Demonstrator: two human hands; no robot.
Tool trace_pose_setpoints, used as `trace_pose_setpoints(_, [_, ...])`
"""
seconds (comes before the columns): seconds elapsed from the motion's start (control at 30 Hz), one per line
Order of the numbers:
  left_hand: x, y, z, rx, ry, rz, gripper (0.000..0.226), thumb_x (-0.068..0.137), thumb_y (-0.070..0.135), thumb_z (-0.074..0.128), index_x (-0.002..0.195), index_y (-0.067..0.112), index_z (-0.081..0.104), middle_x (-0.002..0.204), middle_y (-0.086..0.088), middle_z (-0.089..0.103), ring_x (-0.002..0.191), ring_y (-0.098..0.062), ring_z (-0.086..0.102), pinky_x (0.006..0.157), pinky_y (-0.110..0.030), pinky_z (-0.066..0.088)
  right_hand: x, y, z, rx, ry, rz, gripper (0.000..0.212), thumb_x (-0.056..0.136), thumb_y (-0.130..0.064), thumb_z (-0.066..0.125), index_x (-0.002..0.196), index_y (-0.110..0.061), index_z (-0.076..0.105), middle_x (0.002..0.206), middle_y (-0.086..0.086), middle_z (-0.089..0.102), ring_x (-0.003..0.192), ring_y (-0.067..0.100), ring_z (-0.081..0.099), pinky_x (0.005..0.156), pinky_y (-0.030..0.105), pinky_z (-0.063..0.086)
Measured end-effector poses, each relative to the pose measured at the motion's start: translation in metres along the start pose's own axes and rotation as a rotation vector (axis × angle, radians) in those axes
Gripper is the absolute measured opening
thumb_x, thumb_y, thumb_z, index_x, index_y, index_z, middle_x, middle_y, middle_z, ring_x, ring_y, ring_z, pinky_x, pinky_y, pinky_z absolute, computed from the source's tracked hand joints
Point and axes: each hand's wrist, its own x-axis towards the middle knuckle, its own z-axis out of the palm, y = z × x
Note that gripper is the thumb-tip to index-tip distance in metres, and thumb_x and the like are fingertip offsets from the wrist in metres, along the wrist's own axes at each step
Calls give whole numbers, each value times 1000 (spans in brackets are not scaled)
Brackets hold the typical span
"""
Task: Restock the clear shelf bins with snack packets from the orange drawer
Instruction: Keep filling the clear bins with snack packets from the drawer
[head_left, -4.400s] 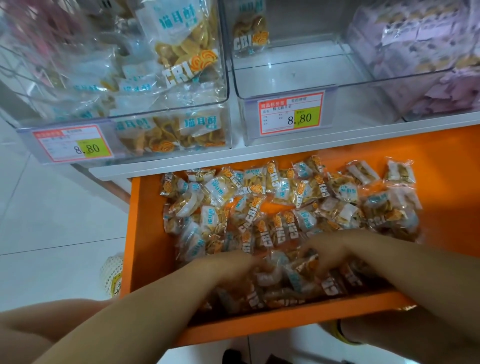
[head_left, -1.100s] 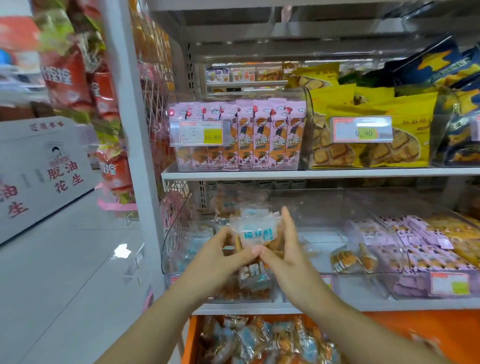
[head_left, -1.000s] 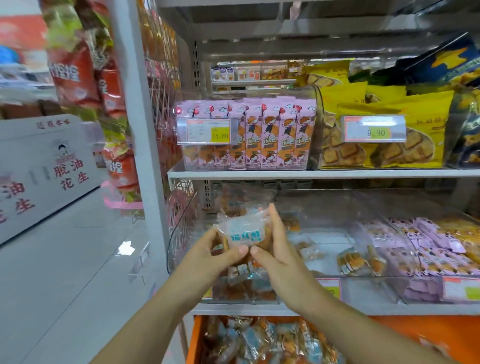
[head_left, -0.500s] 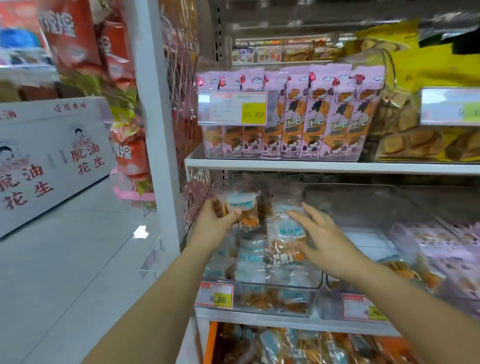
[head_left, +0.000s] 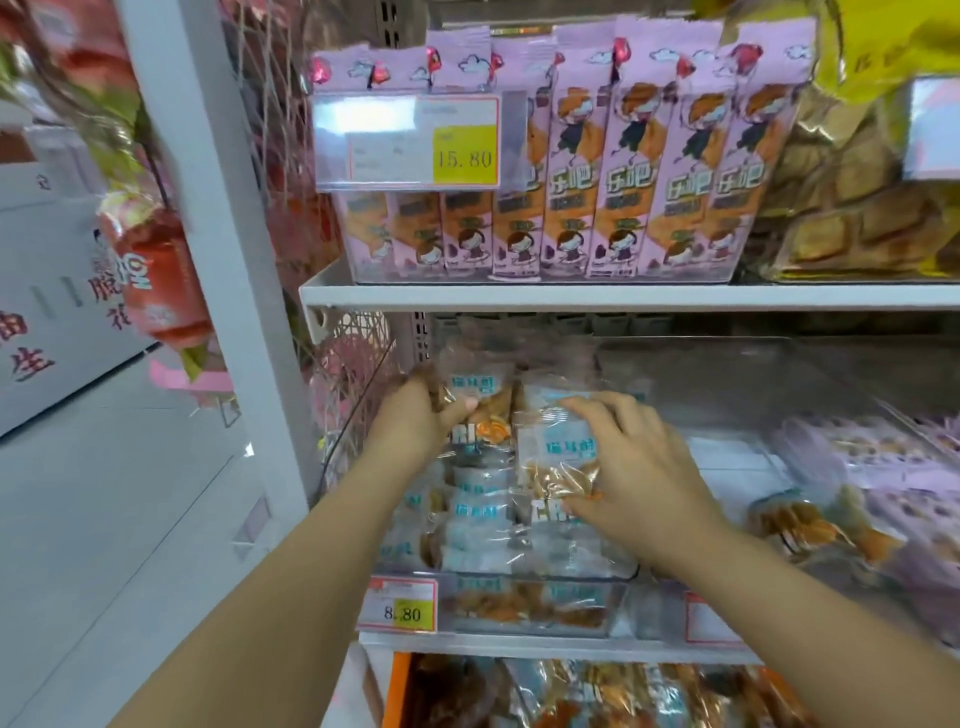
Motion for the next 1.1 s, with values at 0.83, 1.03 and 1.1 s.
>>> trace_pose_setpoints(0.83, [-19,-9,23,226,36,204,92,88,9,64,150,43,5,151,-12,15,102,-28,58,79,-37,53,-7,-10,0,-197,26,-180,42,72,-22,78,110,-35,67,113,2,53,100,25,57,91,42,35])
trace_pose_setpoints(1.03, [-43,-5,12,321,199,265,77,90,22,63,149,33,15,145,-11,22,74,-22,56,59,-31,50,-31,13,-5,-63,185,-147,34,72,-39,74,105,-31,68,112,-1,59,97,21,58,90,37,38])
trace_pose_setpoints(1.1, [-59,0,14,285,254,321,68,91,24,61,148,29,25,140,-4,28,70,-18,53,56,-31,48,-41,36,-14,-5,243,-22,29,84,-42,62,109,-29,67,114,-1,58,101,21,55,88,38,40])
